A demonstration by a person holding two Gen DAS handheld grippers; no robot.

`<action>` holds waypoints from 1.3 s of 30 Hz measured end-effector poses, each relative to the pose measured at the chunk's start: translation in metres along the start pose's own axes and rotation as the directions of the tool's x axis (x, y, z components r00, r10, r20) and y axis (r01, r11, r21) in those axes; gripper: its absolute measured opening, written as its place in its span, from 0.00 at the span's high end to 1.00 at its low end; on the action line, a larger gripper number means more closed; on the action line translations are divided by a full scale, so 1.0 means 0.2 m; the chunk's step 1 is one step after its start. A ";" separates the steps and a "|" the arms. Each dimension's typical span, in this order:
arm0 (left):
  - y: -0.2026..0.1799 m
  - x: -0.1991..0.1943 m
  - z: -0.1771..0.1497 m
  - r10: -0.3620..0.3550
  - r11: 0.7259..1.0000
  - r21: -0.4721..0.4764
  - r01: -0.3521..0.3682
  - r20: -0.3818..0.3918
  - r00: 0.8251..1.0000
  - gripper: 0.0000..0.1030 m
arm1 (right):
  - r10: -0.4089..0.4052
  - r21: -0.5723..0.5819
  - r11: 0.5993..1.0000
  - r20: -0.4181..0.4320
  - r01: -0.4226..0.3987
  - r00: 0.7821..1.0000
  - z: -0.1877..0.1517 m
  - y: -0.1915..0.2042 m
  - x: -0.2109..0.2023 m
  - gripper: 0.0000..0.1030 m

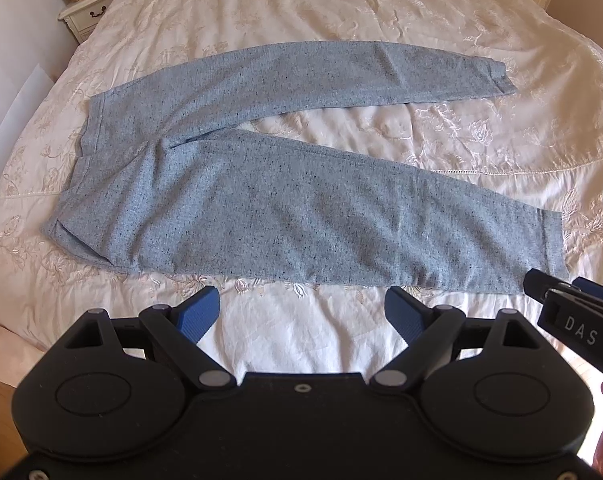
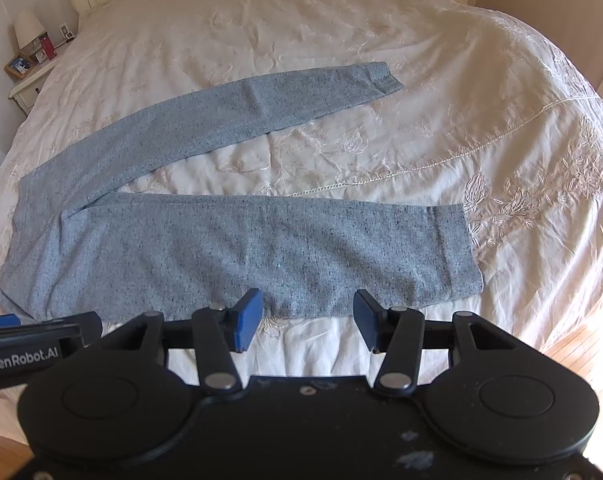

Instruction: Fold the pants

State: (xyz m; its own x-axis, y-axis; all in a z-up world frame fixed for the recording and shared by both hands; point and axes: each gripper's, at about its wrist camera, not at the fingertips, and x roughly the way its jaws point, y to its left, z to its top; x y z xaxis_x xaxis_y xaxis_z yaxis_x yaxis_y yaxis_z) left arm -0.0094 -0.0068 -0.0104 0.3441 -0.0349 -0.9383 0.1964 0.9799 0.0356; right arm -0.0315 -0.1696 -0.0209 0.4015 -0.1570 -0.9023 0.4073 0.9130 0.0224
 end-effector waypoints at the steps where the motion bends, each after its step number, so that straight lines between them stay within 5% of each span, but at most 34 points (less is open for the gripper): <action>1: 0.00 0.00 0.00 0.000 1.000 -0.001 0.000 -0.001 1.000 0.13 | -0.001 -0.001 1.000 -0.002 0.001 1.000 0.00 0.00 0.00 0.48; 39: 0.00 0.02 -0.03 0.009 1.000 -0.002 -0.009 -0.016 1.000 0.13 | 0.012 -0.015 1.000 -0.022 -0.012 1.000 0.01 -0.02 0.01 0.48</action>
State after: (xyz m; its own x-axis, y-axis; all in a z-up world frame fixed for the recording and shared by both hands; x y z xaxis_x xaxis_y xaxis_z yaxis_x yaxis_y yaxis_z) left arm -0.0140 -0.0062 -0.0165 0.3311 -0.0228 -0.9433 0.1911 0.9806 0.0434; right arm -0.0306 -0.1741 -0.0228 0.3885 -0.1379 -0.9111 0.3902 0.9203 0.0270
